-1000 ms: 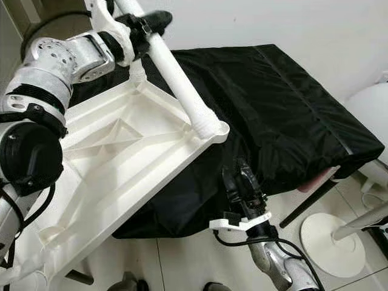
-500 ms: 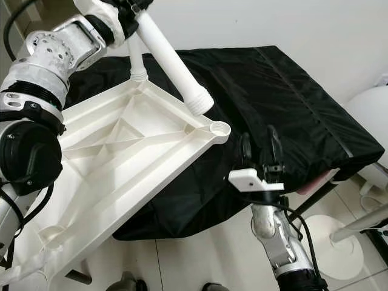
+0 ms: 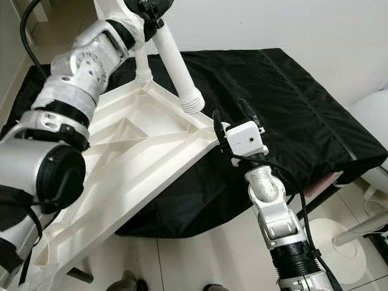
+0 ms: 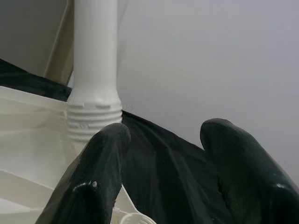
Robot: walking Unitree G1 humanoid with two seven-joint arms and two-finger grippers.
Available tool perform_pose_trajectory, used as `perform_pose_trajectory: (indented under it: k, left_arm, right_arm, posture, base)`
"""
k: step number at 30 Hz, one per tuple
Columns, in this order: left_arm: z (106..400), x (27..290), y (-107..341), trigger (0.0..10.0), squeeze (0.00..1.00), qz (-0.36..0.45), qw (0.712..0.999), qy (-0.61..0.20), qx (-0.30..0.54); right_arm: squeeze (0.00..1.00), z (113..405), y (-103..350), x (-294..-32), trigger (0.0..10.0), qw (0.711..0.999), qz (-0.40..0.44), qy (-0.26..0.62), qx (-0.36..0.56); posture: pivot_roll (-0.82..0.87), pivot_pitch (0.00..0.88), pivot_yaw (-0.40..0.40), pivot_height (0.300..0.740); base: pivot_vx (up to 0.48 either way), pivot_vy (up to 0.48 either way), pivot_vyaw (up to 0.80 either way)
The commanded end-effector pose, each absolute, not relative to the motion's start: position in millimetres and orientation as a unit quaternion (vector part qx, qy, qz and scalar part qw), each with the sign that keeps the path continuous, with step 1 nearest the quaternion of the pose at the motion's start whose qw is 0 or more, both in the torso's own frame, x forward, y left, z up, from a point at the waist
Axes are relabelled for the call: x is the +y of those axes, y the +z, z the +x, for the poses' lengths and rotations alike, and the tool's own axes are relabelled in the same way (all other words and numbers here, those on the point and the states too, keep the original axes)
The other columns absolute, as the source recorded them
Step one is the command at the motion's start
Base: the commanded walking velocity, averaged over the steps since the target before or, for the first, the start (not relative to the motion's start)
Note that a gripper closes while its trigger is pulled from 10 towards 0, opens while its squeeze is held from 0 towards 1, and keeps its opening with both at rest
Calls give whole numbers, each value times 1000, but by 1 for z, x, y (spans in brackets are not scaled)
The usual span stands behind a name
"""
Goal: Building children table
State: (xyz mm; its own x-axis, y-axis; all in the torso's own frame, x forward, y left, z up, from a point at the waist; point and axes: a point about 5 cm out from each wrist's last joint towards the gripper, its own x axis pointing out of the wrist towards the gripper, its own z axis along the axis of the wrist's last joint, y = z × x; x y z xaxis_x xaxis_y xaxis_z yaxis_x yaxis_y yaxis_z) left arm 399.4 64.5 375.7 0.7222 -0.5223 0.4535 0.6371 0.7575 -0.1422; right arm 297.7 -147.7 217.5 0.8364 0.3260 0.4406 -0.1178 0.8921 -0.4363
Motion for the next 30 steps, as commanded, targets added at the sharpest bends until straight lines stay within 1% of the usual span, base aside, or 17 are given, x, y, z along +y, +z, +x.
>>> perform_pose_trajectory:
  k: [1,5,7,9,11,12,13,17,20,21,24,30]
  left_arm:
    - [395,60,381,10000,0,-130,912,-321,-222]
    - [384,47,378,10000,0,-100,904,-330,-252]
    - [384,47,378,10000,0,-100,904,-330,-252]
    - [374,37,375,10000,0,-95,899,-332,-270]
    - [370,34,374,10000,0,-97,897,-333,-275]
    - [367,31,372,10000,0,-102,895,-335,-276]
    - [364,28,371,10000,0,-103,893,-338,-277]
    - [359,23,368,10000,0,-99,892,-340,-281]
    - [354,18,366,10000,0,-101,890,-345,-280]
    - [351,16,364,10000,0,-101,889,-347,-280]
    - [342,10,360,10000,0,-100,887,-355,-278]
    - [336,3,354,10000,0,-79,887,-363,-275]
  right_arm:
    - [0,298,225,-150,10000,937,-195,120,-262]
    - [0,302,230,-145,10000,944,-171,142,-244]
    - [0,302,230,-145,10000,944,-171,142,-244]
    - [0,304,227,-137,10000,951,-141,157,-226]
    - [0,305,226,-134,10000,953,-129,162,-219]
    - [549,305,225,-131,10000,955,-119,168,-214]
    - [1000,305,224,-129,10000,955,-109,173,-213]
    - [1000,306,225,-127,10000,956,-101,180,-210]
    - [1000,309,226,-129,10000,956,-116,165,-211]
    - [0,311,227,-131,10000,958,-117,157,-209]
    - [0,314,229,-135,10000,959,-128,146,-207]
    - [0,317,234,-139,10000,958,-138,136,-213]
  posture:
    - [-22,0,7,740]
    - [-20,0,6,740]
    - [-20,0,6,740]
    - [-15,0,7,740]
    - [-15,0,7,740]
    - [-11,0,5,740]
    - [-9,0,5,740]
    - [-7,0,4,740]
    - [-7,0,2,740]
    - [-8,0,3,740]
    - [-3,0,1,740]
    - [3,0,-2,740]
  base:
    - [0,0,0]
    - [0,0,0]
    - [0,0,0]
    - [0,0,0]
    - [0,0,0]
    - [0,0,0]
    - [0,0,0]
    - [0,0,0]
    - [0,0,0]
    - [0,0,0]
    - [0,0,0]
    - [0,0,0]
